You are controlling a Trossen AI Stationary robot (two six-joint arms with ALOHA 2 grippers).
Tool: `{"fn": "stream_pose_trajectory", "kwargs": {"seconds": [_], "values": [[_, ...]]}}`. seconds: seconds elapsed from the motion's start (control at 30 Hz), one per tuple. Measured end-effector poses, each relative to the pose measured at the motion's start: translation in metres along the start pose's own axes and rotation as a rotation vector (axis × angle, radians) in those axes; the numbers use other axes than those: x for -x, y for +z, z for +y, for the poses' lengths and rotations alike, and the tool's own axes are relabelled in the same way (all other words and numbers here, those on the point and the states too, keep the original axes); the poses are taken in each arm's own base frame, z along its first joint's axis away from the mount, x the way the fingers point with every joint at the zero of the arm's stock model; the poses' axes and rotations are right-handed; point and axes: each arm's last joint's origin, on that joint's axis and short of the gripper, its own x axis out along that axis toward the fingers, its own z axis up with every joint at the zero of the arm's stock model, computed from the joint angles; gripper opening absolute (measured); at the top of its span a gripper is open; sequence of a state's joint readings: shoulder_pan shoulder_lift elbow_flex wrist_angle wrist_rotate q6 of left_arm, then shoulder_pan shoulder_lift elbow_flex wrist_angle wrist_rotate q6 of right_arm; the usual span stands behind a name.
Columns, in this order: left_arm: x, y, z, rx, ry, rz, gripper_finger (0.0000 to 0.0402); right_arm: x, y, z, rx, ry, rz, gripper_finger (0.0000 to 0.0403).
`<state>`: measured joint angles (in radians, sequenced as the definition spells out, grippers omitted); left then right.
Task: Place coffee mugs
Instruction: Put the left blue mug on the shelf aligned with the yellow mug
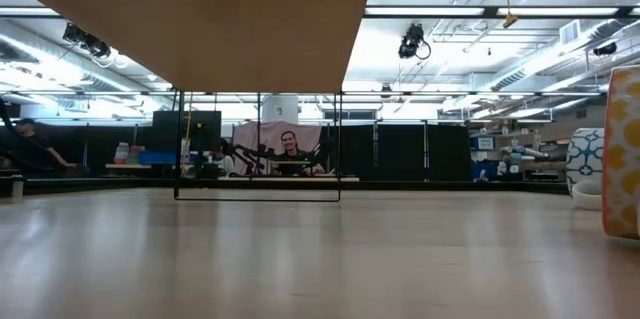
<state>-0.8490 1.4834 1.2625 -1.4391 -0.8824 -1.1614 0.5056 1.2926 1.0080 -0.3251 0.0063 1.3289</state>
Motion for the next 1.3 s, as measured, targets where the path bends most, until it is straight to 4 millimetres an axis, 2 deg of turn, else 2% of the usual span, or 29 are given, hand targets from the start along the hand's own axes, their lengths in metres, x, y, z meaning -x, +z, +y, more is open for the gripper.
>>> {"fn": "stream_pose_trajectory", "kwargs": {"seconds": [0.27, 0.47, 0.63, 0.77, 0.87, 1.1, 1.3], "values": [[-0.002, 0.002, 0.000, 0.010, 0.011, -0.030, 0.0149, 0.001, 0.001, 0.013, 0.023, 0.122, -0.057, 0.0032], [-0.005, 0.005, 0.002, 0.010, 0.024, -0.026, 0.0149, 0.003, 0.002, 0.018, 0.085, 0.128, -0.085, 0.0032], [-0.005, 0.005, 0.001, 0.000, 0.025, -0.027, 0.0149, 0.022, 0.003, 0.044, 0.189, 0.132, -0.129, 0.0029], [-0.005, 0.005, 0.002, -0.001, 0.026, -0.027, 0.0149, 0.040, 0.002, 0.066, 0.263, 0.070, -0.180, 0.0028], [-0.005, 0.005, 0.002, -0.002, 0.026, -0.027, 0.0149, 0.045, 0.001, 0.082, 0.327, 0.008, -0.203, 0.0028], [-0.005, 0.005, 0.002, -0.002, 0.026, -0.027, 0.0149, 0.028, -0.002, 0.119, 0.463, -0.112, -0.157, 0.0028], [-0.005, 0.005, 0.002, -0.002, 0.026, -0.027, 0.0149, 0.000, 0.002, 0.134, 0.513, -0.263, -0.095, 0.0028]]}}
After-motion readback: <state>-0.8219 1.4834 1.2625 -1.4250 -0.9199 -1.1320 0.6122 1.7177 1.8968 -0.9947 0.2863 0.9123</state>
